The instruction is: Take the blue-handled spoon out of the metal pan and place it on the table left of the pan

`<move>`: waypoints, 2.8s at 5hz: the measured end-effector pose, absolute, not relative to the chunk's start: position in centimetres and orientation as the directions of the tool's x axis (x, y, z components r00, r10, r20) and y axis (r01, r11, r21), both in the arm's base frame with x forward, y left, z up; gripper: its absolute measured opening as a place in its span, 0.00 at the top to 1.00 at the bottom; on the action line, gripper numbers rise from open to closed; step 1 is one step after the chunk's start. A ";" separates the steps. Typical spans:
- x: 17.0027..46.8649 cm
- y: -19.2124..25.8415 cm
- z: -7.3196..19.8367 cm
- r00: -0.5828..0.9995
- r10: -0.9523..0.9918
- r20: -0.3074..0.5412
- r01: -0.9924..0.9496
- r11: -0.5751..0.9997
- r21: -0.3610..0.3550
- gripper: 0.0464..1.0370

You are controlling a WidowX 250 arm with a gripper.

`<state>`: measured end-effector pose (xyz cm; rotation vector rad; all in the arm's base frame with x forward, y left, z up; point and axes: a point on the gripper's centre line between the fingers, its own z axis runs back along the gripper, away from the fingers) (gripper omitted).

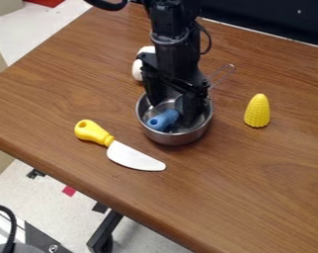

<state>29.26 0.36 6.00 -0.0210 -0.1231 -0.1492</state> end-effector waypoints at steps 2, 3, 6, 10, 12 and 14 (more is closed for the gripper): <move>29.0 0.2 5.0 0.980 -0.147 0.131 0.147 0.989 0.007 0.04; 28.8 0.0 4.3 0.983 -0.145 0.117 0.144 0.989 0.017 0.08; 28.9 -0.1 4.2 0.985 -0.135 0.104 0.135 0.991 0.009 0.75; 30.1 0.9 7.6 0.984 -0.135 0.118 0.140 0.989 -0.037 0.75; 31.0 2.9 12.1 0.985 -0.132 0.114 0.146 0.981 -0.129 0.75; 32.8 7.2 12.1 0.982 -0.127 0.141 0.147 0.979 -0.143 0.75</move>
